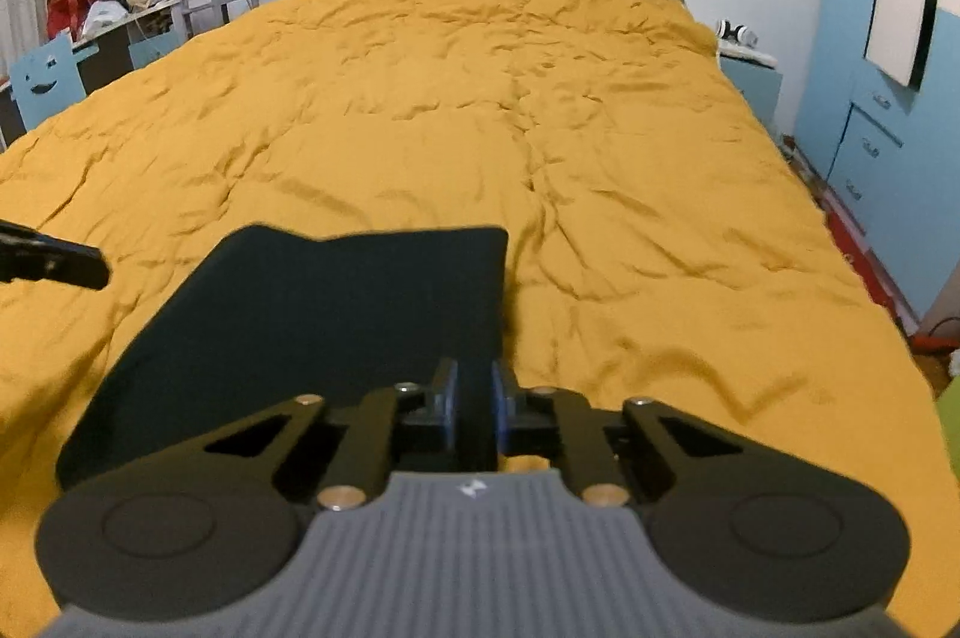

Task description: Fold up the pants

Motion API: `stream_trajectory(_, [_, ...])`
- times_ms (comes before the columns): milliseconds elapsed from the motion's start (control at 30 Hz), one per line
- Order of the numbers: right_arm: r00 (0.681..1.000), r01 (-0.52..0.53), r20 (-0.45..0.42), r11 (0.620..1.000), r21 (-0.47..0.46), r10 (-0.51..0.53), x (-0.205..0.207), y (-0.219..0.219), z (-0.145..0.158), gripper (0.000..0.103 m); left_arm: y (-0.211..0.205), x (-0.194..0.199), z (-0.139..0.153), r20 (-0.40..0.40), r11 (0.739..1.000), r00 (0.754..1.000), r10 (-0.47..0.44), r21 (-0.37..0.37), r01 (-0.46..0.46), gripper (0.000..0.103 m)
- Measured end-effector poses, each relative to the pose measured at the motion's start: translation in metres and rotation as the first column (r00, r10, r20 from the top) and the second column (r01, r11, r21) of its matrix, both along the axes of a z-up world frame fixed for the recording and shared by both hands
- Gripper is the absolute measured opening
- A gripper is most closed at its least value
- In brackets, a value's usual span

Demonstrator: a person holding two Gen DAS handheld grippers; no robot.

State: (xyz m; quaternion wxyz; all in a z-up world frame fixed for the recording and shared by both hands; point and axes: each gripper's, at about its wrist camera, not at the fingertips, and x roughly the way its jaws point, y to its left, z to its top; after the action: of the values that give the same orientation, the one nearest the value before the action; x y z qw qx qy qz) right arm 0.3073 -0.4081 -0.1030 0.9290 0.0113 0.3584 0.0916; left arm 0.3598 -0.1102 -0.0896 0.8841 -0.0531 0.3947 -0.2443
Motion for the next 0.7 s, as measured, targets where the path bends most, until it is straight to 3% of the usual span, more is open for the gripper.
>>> stream_trajectory(300, [0.997, -0.016, -0.08, 1.0, 0.021, 0.018, 0.073, 0.01, -0.043, 0.0, -0.01, 0.06, -0.059, -0.058, 0.999, 0.997, 0.052, 0.013, -0.052, 0.029])
stream_trajectory(400, [0.995, -0.019, -0.094, 1.0, 0.001, 0.019, 0.076, 0.01, -0.059, 0.0, -0.01, 0.069, -0.071, -0.067, 0.997, 0.996, 0.062, 0.049, -0.058, 0.025])
stream_trajectory(433, [0.995, -0.015, -0.096, 1.0, 0.006, 0.016, 0.076, 0.009, -0.062, 0.0, -0.011, 0.07, -0.073, -0.06, 0.995, 0.996, 0.071, 0.071, -0.067, 0.015])
stream_trajectory(467, [0.995, -0.007, -0.098, 1.0, 0.01, 0.008, 0.077, 0.007, -0.064, 0.0, -0.012, 0.071, -0.075, -0.045, 0.989, 0.995, 0.09, 0.119, -0.085, 0.012])
stream_trajectory(600, [0.994, 0.051, -0.1, 0.998, 0.041, -0.047, 0.077, -0.005, -0.062, 0.0, 0.001, 0.072, -0.07, -0.054, 0.984, 0.987, 0.152, 0.108, -0.145, 0.023])
stream_trajectory(700, [0.99, 0.11, -0.098, 0.989, 0.096, -0.1, 0.07, -0.024, -0.051, 0.015, 0.017, 0.067, -0.056, -0.066, 0.98, 0.979, 0.191, 0.071, -0.186, 0.023])
